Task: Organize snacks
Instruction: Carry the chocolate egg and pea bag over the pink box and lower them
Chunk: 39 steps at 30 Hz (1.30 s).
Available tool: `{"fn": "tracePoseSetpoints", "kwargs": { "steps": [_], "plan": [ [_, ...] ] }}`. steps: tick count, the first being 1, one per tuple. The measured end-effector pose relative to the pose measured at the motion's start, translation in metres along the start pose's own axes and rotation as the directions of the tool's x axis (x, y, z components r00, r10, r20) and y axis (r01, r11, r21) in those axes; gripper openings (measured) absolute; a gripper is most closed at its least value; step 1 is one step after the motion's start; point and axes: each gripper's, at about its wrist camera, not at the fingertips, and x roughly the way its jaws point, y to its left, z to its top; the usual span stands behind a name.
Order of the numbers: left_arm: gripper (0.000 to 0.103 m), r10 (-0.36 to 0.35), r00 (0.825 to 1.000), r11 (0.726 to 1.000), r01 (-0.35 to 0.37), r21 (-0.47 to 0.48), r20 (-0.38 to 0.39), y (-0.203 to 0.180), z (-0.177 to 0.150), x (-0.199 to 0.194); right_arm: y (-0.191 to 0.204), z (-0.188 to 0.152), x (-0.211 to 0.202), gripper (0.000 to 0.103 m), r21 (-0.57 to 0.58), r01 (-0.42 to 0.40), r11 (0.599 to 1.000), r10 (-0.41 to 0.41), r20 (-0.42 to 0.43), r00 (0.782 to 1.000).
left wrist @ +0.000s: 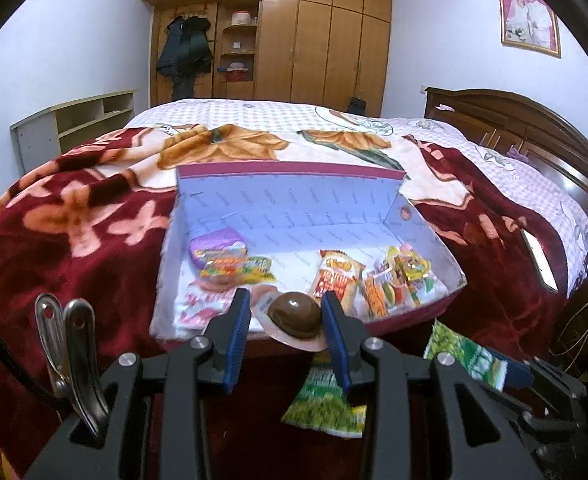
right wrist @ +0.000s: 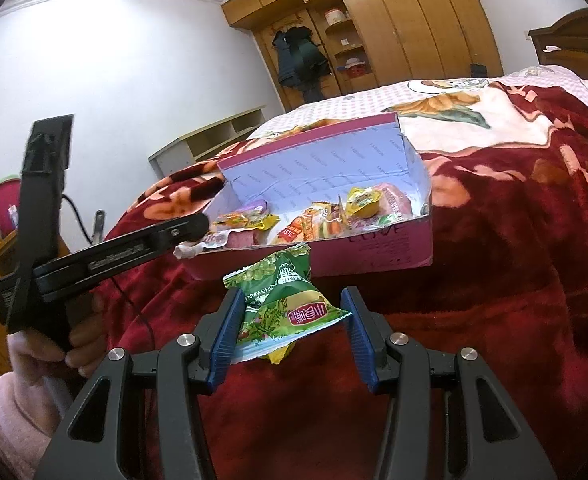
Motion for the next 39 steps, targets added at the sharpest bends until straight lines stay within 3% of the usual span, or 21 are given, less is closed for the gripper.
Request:
{"fn": "tracePoseSetpoints", "kwargs": {
  "steps": [17,19,22,25,39],
  "plan": [
    [0.039,0.022,1.000,1.000,-0.022,0.008,-0.018,-0.004,0.010,0.077,-0.011,0.014,0.003,0.051,-0.004,0.035,0.999,-0.035,0.010,0.999],
    [0.040,0.024,1.000,1.000,-0.024,0.006,-0.006,-0.003,0.009,0.078,-0.012,0.016,0.006,0.051,-0.005,0.039,0.999,-0.039,0.010,0.999],
    [0.053,0.021,1.000,1.000,-0.021,0.018,0.006,-0.006,0.008,0.077,-0.013,0.021,0.009,0.051,-0.010,0.046,0.999,-0.046,0.013,0.999],
    [0.059,0.037,0.999,0.999,-0.038,0.017,0.017,-0.007,0.006,0.079,-0.012,0.027,0.011,0.051,-0.016,0.053,0.998,-0.052,0.020,0.998],
    [0.059,0.036,0.999,0.999,-0.036,-0.020,0.032,-0.001,0.006,0.080,-0.026,0.066,0.040,0.051,-0.031,0.128,0.991,-0.126,0.067,0.990]
  ]
}}
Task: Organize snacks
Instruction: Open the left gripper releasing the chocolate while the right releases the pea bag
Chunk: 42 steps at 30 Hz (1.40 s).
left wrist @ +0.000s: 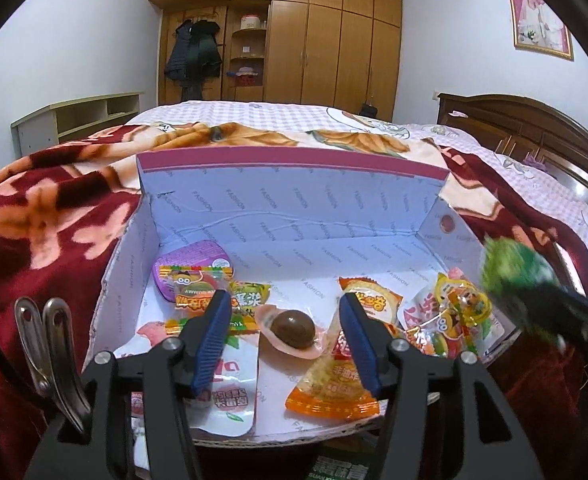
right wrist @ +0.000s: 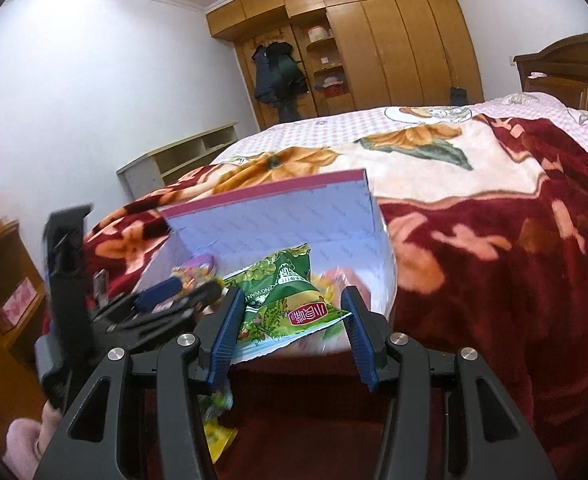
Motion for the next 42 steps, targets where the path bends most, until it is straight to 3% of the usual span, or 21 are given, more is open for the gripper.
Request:
{"fn": "tracePoseSetpoints", "kwargs": {
  "steps": [10,18,32,42],
  "plan": [
    [0.059,-0.015,1.000,1.000,0.015,-0.010,0.007,0.001,-0.001,-0.001,-0.011,0.024,0.046,0.051,0.000,0.049,0.999,-0.049,-0.017,0.999],
    [0.059,-0.024,1.000,1.000,0.024,-0.019,0.011,0.000,-0.001,-0.002,-0.019,0.023,0.075,0.052,0.006,0.071,0.997,-0.071,-0.069,0.995],
    [0.060,-0.032,0.999,0.999,0.033,-0.024,0.009,0.003,-0.001,-0.004,-0.016,0.025,0.069,0.061,0.011,0.057,0.998,-0.056,-0.040,0.998],
    [0.060,-0.049,0.999,0.998,0.049,-0.040,-0.003,0.013,0.003,-0.032,-0.006,0.018,0.029,0.061,0.033,0.021,0.999,-0.022,0.016,1.000]
  ]
}}
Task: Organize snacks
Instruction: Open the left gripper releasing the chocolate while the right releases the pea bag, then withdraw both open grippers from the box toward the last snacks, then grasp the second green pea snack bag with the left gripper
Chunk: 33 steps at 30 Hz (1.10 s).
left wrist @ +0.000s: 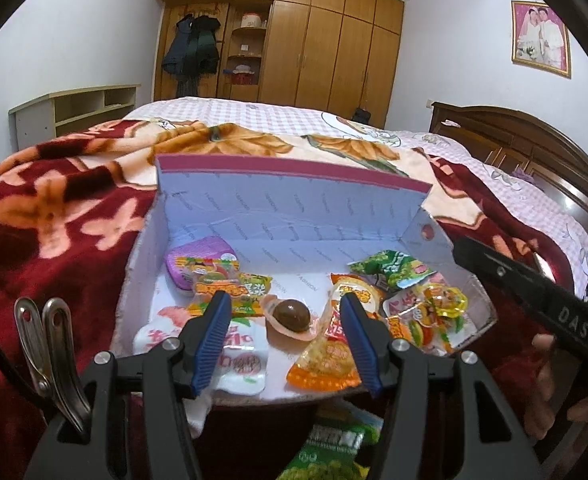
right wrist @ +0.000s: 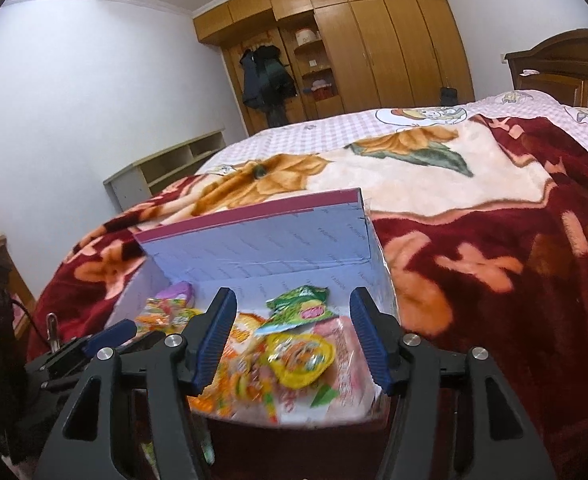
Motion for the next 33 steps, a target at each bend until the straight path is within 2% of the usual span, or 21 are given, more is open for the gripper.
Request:
{"fn": "tracePoseSetpoints", "kwargs": {
  "steps": [9,16,23,33],
  "plan": [
    [0.060,0.056,0.998,0.992,-0.054,0.110,-0.007,-0.011,-0.014,-0.046,0.008,-0.021,-0.039,0.061,0.025,-0.039,0.999,0.039,0.007,0.999],
    [0.060,0.015,0.998,0.995,-0.009,0.099,-0.063,-0.020,-0.034,-0.062,0.011,-0.045,-0.051,0.061,0.067,-0.043,0.997,0.045,-0.029,0.999],
    [0.060,0.010,0.985,0.994,0.009,0.112,-0.170,-0.029,-0.049,-0.042,0.007,-0.061,-0.065,0.061,0.072,-0.022,0.997,0.024,-0.029,0.999],
    [0.060,0.075,0.969,0.978,-0.026,0.205,-0.234,-0.045,-0.066,-0.009,-0.006,-0.075,-0.064,0.061,0.111,-0.023,0.994,0.028,-0.044,0.999]
  ]
}}
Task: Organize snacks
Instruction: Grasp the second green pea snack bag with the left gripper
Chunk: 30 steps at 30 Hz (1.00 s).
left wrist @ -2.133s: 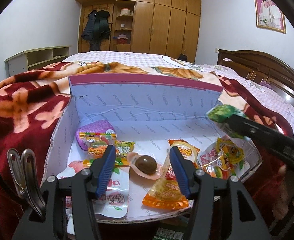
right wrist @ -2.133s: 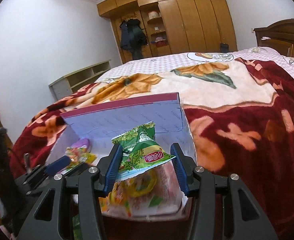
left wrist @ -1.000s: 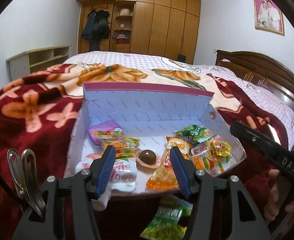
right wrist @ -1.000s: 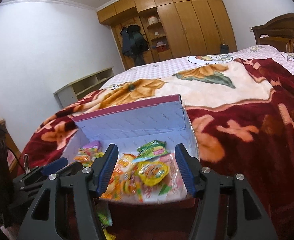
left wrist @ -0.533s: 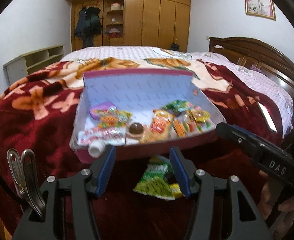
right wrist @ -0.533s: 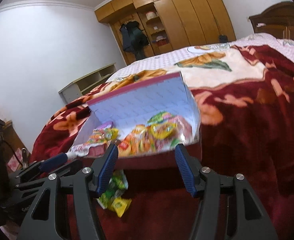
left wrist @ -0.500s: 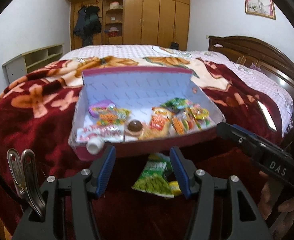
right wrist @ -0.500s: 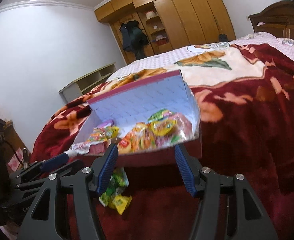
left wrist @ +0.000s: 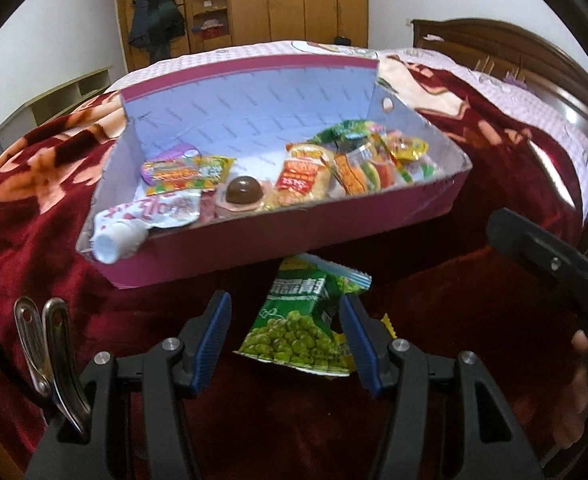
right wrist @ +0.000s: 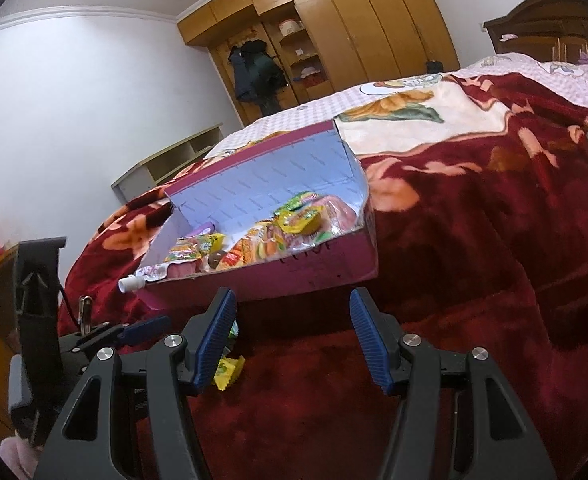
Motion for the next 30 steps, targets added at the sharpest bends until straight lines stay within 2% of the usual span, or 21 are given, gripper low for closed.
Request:
{"fn": "tracePoseSetpoints", "kwargs": {
  "steps": [9,13,17,30],
  "plan": [
    [0.059,0.031,0.998,0.998,-0.028,0.058,-0.048,-0.012,0.003,0.021,-0.012,-0.006,0.005,0.061,0.037,-0.017,0.999,0.017,-0.018,1.000],
    [0.052,0.029,0.998,0.998,-0.026,0.063,-0.056,-0.013,0.005,0.025,-0.015,-0.008,0.005,0.061,0.049,-0.026,0.998,0.027,-0.017,1.000],
    [0.048,0.034,0.998,0.997,-0.031,0.066,-0.047,-0.016,0.005,0.024,-0.018,-0.011,0.008,0.061,0.060,-0.029,0.998,0.031,-0.028,0.999],
    [0.046,0.029,1.000,0.999,-0.029,0.024,0.002,-0.007,-0.002,-0.003,-0.013,-0.015,0.013,0.061,0.050,-0.027,0.998,0.030,-0.053,0.998]
  ]
}}
